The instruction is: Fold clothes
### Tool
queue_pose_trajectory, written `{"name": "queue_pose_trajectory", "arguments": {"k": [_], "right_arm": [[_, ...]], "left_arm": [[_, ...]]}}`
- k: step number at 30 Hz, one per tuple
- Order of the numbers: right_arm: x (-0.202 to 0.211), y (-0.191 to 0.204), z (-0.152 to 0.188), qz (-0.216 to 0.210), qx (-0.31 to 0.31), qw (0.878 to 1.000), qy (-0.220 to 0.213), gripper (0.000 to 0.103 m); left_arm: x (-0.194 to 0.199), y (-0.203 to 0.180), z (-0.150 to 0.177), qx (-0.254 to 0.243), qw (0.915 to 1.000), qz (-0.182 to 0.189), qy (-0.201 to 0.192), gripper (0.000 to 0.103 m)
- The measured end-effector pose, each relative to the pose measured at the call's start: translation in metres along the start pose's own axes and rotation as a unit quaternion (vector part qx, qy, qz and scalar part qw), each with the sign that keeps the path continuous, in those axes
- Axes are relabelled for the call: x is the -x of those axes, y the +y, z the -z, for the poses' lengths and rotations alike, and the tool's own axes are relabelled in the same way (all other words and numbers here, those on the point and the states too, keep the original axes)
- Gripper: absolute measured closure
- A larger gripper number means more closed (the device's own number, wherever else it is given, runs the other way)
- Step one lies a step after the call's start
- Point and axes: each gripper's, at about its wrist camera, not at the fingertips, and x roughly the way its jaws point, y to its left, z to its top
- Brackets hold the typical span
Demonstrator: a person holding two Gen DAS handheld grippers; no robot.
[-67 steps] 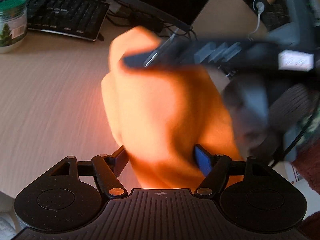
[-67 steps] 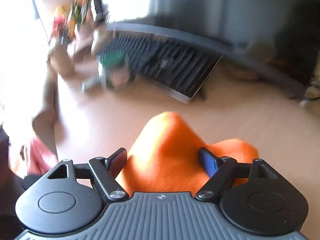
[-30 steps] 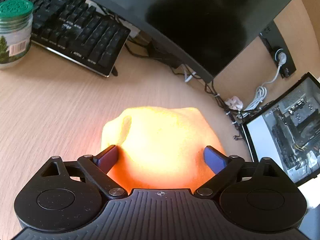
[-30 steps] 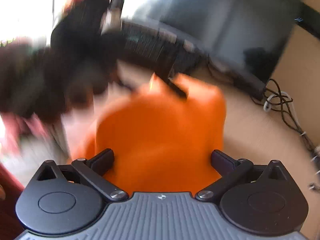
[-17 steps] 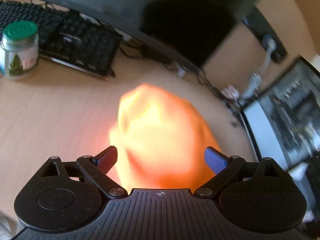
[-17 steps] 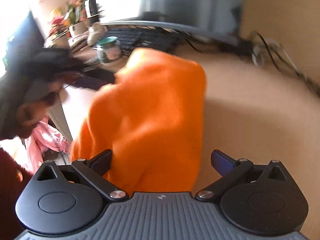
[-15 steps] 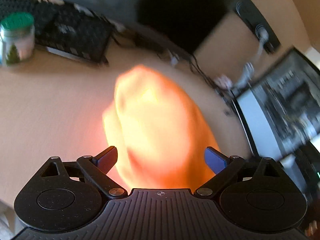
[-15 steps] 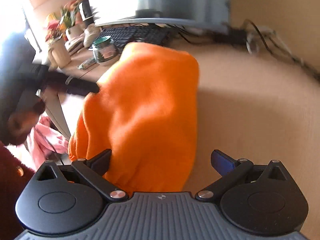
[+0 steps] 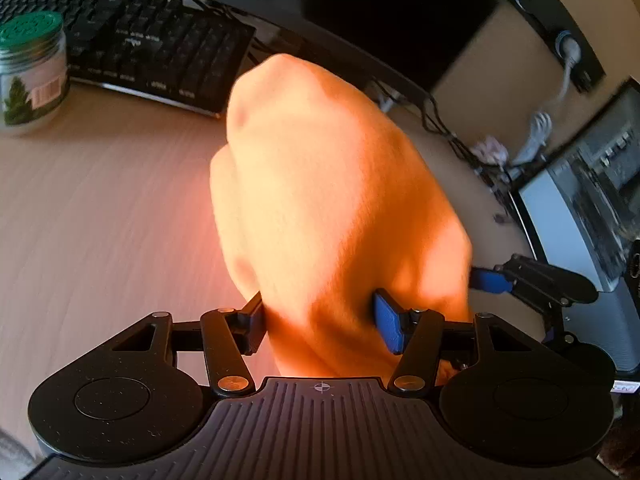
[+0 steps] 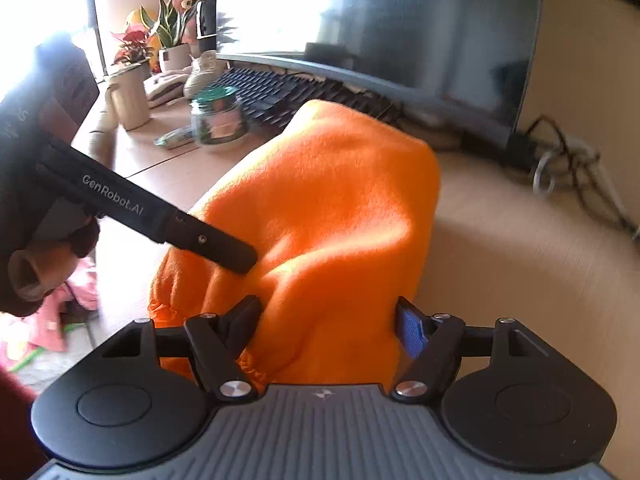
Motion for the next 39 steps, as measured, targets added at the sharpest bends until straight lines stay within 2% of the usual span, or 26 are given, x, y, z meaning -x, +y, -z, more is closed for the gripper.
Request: {"name": "queue_pose_trajectory", "arguments": {"k": [2, 4, 8, 10, 11, 13, 15, 18, 21, 26, 32, 34, 36, 39], "right_arm": [[0.0, -0.001, -0.006, 0.003, 0.012, 1.0, 0.002, 0.028], [0.008, 0.002, -0.008, 0.014, 0.029, 0.999, -0.004, 0.018], [0.027, 0.008, -0.015, 0.014, 0.009, 0.999, -0.039, 0.014], [0.032, 0.016, -0.017, 0.01, 0.003, 0.998, -0.054, 0.004], [0.031, 0.023, -0.016, 0.008, 0.006, 0.998, -0.059, 0.0], [0.01, 0.042, -0.017, 0.026, 0.028, 0.999, -0.027, 0.0], [-0.017, 0.057, -0.007, 0.056, 0.049, 0.997, 0.009, 0.0], [-0.03, 0.059, 0.002, 0.065, 0.011, 0.998, 0.018, 0.0], [-0.028, 0.058, 0.007, 0.076, -0.004, 0.997, 0.014, 0.0], [-0.031, 0.072, 0.011, 0.1, 0.021, 0.995, 0.01, 0.0], [-0.029, 0.079, 0.006, 0.104, 0.02, 0.994, 0.024, 0.0], [-0.009, 0.074, 0.004, 0.098, -0.001, 0.995, 0.014, 0.0], [0.014, 0.067, 0.007, 0.084, -0.037, 0.996, -0.002, 0.0], [0.026, 0.055, 0.018, 0.091, -0.079, 0.993, 0.006, 0.0]], "left_arm": [[-0.001, 0.001, -0.009, -0.003, 1.0, -0.002, -0.003, 0.041], [0.009, 0.002, -0.016, -0.009, 0.9998, -0.005, -0.016, 0.04], [0.047, 0.006, -0.042, -0.019, 0.9964, 0.005, -0.083, 0.032], [0.051, -0.002, -0.064, -0.039, 0.9926, 0.029, -0.111, 0.028], [0.051, -0.007, -0.075, -0.049, 0.9901, 0.042, -0.125, 0.023], [0.036, -0.01, -0.095, -0.049, 0.9864, 0.074, -0.139, 0.013], [0.006, -0.009, -0.11, -0.036, 0.9884, 0.081, -0.123, 0.013], [-0.043, 0.0, -0.111, -0.037, 0.9967, 0.039, -0.061, 0.019], [-0.058, 0.009, -0.106, -0.054, 0.9961, 0.049, -0.051, 0.017], [-0.067, 0.013, -0.11, -0.051, 0.9958, 0.058, -0.049, 0.015], [-0.059, 0.019, -0.117, -0.053, 0.9959, 0.06, -0.043, 0.015], [-0.043, 0.018, -0.118, -0.04, 0.9949, 0.072, -0.057, 0.015], [-0.027, 0.019, -0.114, -0.041, 0.993, 0.088, -0.068, 0.01], [-0.024, 0.021, -0.105, -0.054, 0.9922, 0.094, -0.062, 0.009]]}}
